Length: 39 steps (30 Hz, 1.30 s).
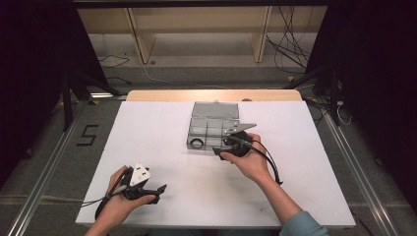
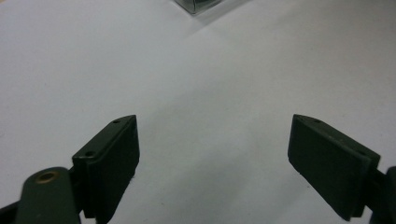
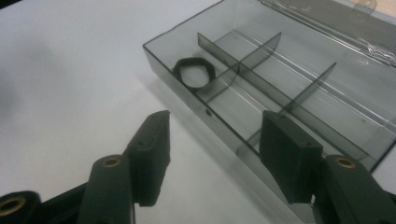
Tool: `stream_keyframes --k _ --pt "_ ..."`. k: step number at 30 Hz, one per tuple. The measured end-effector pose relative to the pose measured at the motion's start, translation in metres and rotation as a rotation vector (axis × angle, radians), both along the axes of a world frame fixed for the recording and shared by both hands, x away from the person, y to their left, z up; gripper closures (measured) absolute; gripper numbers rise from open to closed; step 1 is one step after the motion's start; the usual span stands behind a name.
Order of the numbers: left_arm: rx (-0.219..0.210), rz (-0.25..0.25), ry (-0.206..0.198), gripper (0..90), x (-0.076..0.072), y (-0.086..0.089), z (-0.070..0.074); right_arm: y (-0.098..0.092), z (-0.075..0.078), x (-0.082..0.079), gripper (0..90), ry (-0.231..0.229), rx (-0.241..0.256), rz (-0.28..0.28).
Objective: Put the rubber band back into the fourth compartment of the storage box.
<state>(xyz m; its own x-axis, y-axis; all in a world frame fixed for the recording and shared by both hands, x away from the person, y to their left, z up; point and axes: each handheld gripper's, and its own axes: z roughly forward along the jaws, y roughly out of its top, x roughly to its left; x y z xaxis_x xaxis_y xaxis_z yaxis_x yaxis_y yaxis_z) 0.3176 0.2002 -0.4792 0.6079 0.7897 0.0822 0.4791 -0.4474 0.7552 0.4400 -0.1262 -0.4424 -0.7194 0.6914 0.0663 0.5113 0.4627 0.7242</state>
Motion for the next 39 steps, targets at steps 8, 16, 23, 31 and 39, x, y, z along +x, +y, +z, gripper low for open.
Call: stream_keyframes --k 8,16,23,31,39 --pt "0.0 0.001 -0.001 16.4 0.0 0.0 0.0 -0.016 0.0 -0.01 42.4 -0.01 0.005 -0.011" --pt "0.005 0.004 -0.004 16.5 0.0 0.001 0.001 -0.03 -0.001 -0.019 40.5 -0.017 -0.001 -0.017" --pt "0.007 0.004 -0.003 16.7 0.0 0.001 0.001 -0.046 -0.005 -0.028 37.8 -0.011 0.012 -0.032" --pt "0.005 0.007 -0.002 16.8 0.0 0.001 0.0 -0.065 -0.01 -0.041 36.2 0.005 0.034 -0.049" --pt "0.006 0.003 -0.001 16.7 0.0 0.001 0.0 -0.084 -0.013 -0.056 35.6 -0.015 0.06 -0.07"
